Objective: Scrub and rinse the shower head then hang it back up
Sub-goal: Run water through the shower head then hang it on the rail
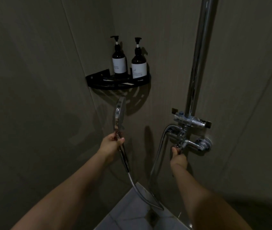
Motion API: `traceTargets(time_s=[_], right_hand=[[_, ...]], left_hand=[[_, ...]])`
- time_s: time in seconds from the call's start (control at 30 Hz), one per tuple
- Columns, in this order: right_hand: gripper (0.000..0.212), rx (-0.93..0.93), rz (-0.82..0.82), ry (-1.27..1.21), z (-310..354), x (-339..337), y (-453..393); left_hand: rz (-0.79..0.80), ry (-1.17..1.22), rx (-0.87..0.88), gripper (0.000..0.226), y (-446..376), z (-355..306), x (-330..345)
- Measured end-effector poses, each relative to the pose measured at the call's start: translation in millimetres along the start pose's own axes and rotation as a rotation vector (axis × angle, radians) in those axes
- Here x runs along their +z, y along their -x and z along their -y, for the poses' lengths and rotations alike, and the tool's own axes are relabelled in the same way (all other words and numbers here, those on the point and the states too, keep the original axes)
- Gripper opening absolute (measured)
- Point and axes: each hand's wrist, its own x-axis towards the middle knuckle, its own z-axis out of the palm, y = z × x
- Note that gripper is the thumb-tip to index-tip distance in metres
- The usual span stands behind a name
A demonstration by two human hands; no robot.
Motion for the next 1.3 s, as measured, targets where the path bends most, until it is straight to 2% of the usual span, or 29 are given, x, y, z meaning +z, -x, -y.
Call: traceTargets(time_s=[0.3,0.67,0.87,1.2,1.3], right_hand=[[0.053,-0.02,0.009,0.024,1,0,2],[0.055,0.006,0.012,0.018,4,0,4],[0.059,0.015,0.03,0.022,4,-1,5],[0.064,0.136,-0.065,-0.082,11,9,13],[0.067,0.255,-0.1,-0.03,14,10,19]], left_hand=[[-0.006,-0.008,0.011,0.024,3,2,-9],[-0.037,-0.01,0.002,0.015,-7,18,-26],[-0.032,-0.03,0.009,0.022,-7,16,-31],[-0.053,-0.02,0.027,0.021,-2,18,-41],[-0.072,-0.021,0.025,0.017,-5,20,-48]])
